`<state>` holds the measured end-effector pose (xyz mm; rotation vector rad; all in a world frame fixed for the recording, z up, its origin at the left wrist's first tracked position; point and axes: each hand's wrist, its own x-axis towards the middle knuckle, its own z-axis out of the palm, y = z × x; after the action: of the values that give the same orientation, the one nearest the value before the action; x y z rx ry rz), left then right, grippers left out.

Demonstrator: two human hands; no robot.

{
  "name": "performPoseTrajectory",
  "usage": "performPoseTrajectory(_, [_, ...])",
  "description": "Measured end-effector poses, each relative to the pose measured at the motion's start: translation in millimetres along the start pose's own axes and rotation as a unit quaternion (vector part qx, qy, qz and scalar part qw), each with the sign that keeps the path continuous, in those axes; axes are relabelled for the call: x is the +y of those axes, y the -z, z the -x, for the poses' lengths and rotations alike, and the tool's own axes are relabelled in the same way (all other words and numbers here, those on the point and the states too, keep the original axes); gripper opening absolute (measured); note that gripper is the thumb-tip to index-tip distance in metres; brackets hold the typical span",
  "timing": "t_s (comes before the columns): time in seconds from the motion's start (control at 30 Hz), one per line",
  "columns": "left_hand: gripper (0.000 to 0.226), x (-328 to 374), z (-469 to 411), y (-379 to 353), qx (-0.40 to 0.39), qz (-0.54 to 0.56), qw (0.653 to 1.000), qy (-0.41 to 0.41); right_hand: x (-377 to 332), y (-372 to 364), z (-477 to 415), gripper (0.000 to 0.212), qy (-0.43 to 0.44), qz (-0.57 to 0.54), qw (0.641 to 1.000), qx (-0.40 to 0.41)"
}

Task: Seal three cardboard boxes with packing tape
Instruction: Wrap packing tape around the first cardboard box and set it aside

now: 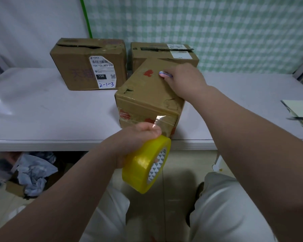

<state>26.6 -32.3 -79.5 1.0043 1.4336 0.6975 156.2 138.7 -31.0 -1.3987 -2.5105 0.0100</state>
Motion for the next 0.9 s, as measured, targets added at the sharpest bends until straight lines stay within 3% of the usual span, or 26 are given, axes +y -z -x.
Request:
performPoseTrajectory(0.1, [0.034, -2.3, -2.3, 0.6, -0.011, 0.013, 1.0, 0.006, -0.7, 11.1, -0.1, 0.023, 0.01, 0.041, 0.999, -0.012])
performPoseTrajectory(0.3, [0.042, -6.3, -2.4, -3.8, -0.012, 0.038, 0.999, 0.009, 3.7, 22.9, 28.5, 0.024, -0.001, -0.049, 0.998, -0.026])
performPoseTrajectory(0.4, [0.047, -6.7, -2.1, -6.4, -0.012, 0.059, 0.998, 0.007, 4.1, 30.0, 51.9, 0.023, -0.024, -0.128, 0.991, 0.013])
performPoseTrajectory(0.47, [0.037, -6.6, -2.8, -6.8, -0.01, 0.066, 0.998, 0.007, 0.4, 33.3, 76.0, 0.016, -0.022, -0.229, 0.973, 0.024])
performPoseTrajectory(0.57, [0.031, -6.5, -4.0, -7.1, -0.006, 0.073, 0.997, 0.006, -7.5, 33.1, 114.1, 0.005, -0.002, -0.365, 0.93, -0.026])
performPoseTrajectory(0.7, [0.032, -8.0, -4.8, -7.1, -0.009, 0.084, 0.996, 0.004, -8.4, 23.6, 139.7, 0.033, 0.011, -0.45, 0.889, -0.081])
performPoseTrajectory(0.8, [0.024, -10.6, -6.3, -6.4, -0.008, 0.08, 0.997, -0.002, -8.5, 18.3, 145.5, 0.031, 0.004, -0.441, 0.893, -0.084])
performPoseTrajectory(0.9, [0.028, -11.5, -6.2, -7.2, -0.018, 0.091, 0.996, -0.006, -14.4, 13.5, 148.8, 0.024, 0.019, -0.342, 0.937, -0.072])
